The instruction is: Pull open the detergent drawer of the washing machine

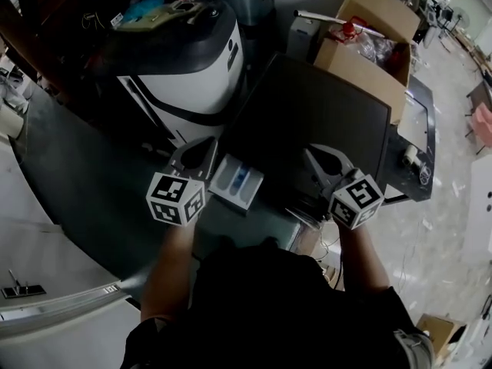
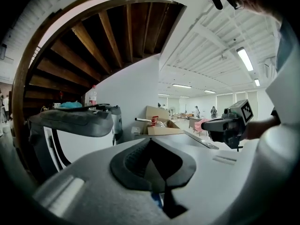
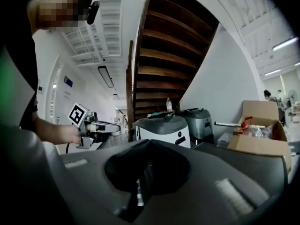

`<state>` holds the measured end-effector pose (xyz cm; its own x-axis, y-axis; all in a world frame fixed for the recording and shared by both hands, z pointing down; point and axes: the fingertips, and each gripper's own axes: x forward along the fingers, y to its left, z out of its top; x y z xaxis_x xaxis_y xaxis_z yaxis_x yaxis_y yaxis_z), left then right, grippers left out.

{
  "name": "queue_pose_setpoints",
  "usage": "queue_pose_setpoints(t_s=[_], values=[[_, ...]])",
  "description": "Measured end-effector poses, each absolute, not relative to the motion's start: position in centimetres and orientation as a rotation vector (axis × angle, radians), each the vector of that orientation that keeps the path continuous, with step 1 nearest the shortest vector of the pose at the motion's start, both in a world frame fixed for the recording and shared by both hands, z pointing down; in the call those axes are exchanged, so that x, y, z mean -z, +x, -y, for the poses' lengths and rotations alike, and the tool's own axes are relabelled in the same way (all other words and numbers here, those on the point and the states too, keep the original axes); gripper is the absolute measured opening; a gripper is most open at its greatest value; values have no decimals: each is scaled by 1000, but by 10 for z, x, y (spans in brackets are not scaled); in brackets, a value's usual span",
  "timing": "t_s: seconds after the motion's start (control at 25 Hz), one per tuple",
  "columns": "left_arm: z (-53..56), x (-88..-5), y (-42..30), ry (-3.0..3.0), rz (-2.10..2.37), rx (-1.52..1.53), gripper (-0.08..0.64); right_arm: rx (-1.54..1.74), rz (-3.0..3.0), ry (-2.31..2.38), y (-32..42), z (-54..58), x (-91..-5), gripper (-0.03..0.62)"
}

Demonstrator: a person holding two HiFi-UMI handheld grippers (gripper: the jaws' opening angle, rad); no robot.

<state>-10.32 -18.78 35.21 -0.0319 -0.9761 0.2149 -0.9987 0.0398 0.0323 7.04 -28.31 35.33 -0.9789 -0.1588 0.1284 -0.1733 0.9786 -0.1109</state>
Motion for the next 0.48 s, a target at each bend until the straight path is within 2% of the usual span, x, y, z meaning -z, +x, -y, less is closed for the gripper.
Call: queue_pose_setpoints(t_s=[0.48], values=[[176, -341, -118, 2024, 2194, -145, 9, -256, 3017, 314, 54, 265, -359, 1]])
